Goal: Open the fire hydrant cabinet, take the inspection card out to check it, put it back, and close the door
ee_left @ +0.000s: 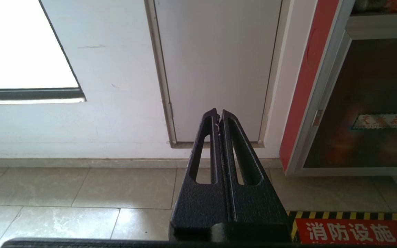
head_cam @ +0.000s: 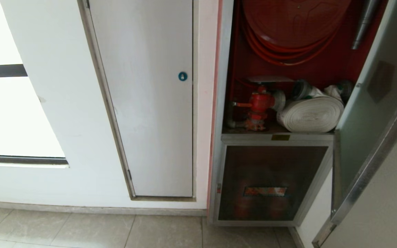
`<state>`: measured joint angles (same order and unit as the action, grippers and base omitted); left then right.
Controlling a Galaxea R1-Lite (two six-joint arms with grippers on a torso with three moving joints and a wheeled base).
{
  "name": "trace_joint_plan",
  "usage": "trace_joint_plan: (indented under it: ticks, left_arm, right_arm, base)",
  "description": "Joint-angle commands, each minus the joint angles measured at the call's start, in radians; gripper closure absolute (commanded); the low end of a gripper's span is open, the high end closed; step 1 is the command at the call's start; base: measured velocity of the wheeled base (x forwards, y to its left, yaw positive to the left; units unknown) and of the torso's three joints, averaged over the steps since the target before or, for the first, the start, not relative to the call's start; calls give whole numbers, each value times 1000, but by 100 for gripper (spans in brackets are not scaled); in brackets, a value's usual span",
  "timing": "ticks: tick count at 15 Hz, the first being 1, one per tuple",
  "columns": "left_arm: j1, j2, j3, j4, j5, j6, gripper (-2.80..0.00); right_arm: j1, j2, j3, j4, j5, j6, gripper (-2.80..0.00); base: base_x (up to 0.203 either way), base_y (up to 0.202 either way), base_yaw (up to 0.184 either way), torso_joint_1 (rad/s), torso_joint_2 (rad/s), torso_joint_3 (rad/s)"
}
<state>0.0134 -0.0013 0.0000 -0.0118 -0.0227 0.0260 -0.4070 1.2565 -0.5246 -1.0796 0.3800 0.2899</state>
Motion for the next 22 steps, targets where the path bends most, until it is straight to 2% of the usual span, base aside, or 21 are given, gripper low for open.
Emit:
trace_joint_plan:
  ticks: [1,7,9,13,18,22]
  left_arm:
    - [0,1,6,0,0,0,0]
    - [0,0,6,0,0,0,0]
    - [0,0,6,0,0,0,0]
    - [0,0,6,0,0,0,0]
    - [0,0,6,0,0,0,0]
    - [0,0,6,0,0,0,0]
  right_arm:
    - [49,80,-38,-6,2,2,0]
    - [195,290,-197,-6,1,2,0]
    - [234,346,-280,47,-1,2,0]
    - [268,476,-558,277,-1,5,0]
    - [322,683,-865,438,-3,3,0]
    - [344,844,-1168,586,-4,1,0]
  base:
    - [0,0,0,0,0,0]
    - [0,0,0,0,0,0]
    - [0,0,0,0,0,0]
    - [0,0,0,0,0,0]
    - [0,0,0,0,0,0]
    - [0,0,0,0,0,0]
